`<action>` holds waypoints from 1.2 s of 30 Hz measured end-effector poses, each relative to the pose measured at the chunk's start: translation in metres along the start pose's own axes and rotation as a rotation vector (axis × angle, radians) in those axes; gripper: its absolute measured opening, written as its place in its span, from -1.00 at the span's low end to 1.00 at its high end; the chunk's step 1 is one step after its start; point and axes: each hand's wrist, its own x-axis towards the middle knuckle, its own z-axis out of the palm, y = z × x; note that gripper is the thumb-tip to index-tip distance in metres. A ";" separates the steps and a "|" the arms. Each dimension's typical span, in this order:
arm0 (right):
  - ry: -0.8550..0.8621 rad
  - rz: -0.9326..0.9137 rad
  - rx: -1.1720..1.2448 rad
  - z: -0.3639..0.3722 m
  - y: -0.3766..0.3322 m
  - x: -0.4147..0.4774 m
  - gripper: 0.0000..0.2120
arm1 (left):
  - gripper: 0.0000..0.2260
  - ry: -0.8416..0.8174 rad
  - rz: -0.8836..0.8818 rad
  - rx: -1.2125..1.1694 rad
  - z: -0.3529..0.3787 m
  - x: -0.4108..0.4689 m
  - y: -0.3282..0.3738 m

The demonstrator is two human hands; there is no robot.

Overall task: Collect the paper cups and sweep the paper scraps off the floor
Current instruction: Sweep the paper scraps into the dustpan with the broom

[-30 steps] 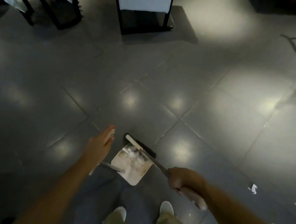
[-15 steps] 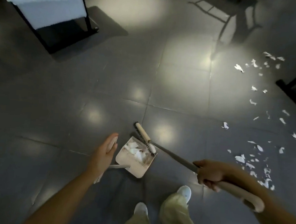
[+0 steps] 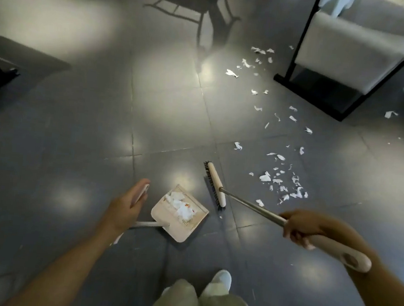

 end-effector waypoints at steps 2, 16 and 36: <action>0.027 0.033 0.050 -0.003 0.020 0.000 -0.76 | -0.68 -0.060 0.041 0.028 0.009 0.008 0.011; 0.147 0.237 0.110 0.107 0.023 0.011 -0.93 | -0.69 -0.472 0.403 0.386 0.039 0.076 0.038; 0.152 0.170 0.482 0.200 0.036 -0.082 -0.67 | -0.71 -0.672 0.548 0.390 0.069 0.042 0.057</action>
